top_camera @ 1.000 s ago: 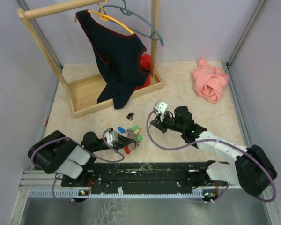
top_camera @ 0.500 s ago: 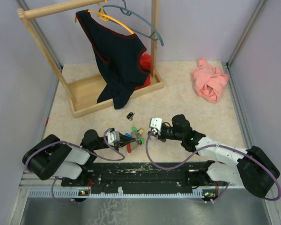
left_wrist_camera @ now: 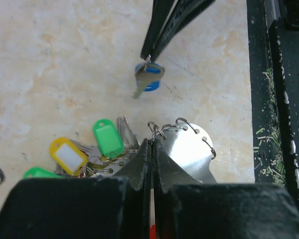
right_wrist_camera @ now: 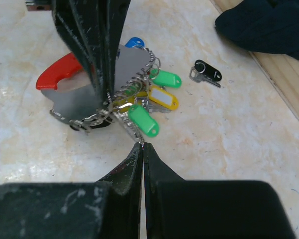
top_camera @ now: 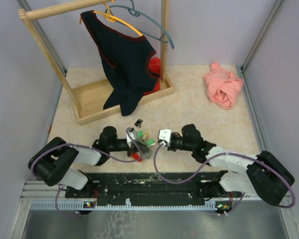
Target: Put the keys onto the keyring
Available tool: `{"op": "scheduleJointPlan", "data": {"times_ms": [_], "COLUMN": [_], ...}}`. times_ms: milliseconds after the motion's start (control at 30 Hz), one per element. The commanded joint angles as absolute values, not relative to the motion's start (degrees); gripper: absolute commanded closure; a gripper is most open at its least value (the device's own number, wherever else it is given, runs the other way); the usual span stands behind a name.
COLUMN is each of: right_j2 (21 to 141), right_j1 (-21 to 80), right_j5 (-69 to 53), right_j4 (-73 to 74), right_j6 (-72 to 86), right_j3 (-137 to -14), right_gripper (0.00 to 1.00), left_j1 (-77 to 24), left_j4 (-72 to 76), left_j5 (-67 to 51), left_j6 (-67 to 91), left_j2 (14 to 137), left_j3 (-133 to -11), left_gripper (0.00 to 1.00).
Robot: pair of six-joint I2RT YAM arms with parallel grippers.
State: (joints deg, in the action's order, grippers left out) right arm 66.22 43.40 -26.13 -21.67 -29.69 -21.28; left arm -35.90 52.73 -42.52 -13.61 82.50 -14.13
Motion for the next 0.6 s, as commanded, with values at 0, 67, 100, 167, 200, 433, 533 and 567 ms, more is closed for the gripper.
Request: {"op": "scheduleJointPlan", "data": {"times_ms": [0,67,100,167,200,433,533,567], "right_j2": [67.36,68.19,68.55,69.60,70.16,74.21,76.12,76.47], "right_j1": [43.96,43.95,44.00,43.94,43.92,43.94,43.86,43.88], "right_j5": [-23.08,-24.25,-25.39,-28.88,-30.46,-34.05,-33.01,-31.38], "right_j4": [-28.95,-28.82,-29.35,-31.26,-32.39,-34.95,-37.37,-38.94], "right_j6": [-30.56,-32.01,-31.82,-31.44,-31.23,-31.41,-29.62,-28.49], "right_j3": [-21.32,-20.99,-20.81,-20.04,-19.73,-19.82,-19.53,-19.21], "right_gripper": [1.00,1.00,1.00,1.00,1.00,1.00,1.00,1.00], "left_j1": [-36.93,-37.89,-38.27,-38.61,-38.66,-38.76,-38.76,-38.83], "left_j4": [44.84,42.81,42.20,42.28,42.99,54.31,60.18,61.68], "left_j5": [-44.19,-43.96,-43.86,-43.60,-43.35,-41.82,-41.90,-41.47], "left_j6": [-15.52,-16.44,-16.70,-16.82,-16.68,-14.66,-13.16,-12.64], "left_j2": [85.89,87.66,88.17,88.25,87.94,85.46,86.47,86.78], "left_j3": [-17.66,-19.30,-19.97,-19.97,-19.53,-14.24,-12.62,-12.19], "left_gripper": [0.99,0.99,0.99,0.99,0.99,0.99,0.99,0.99]}}
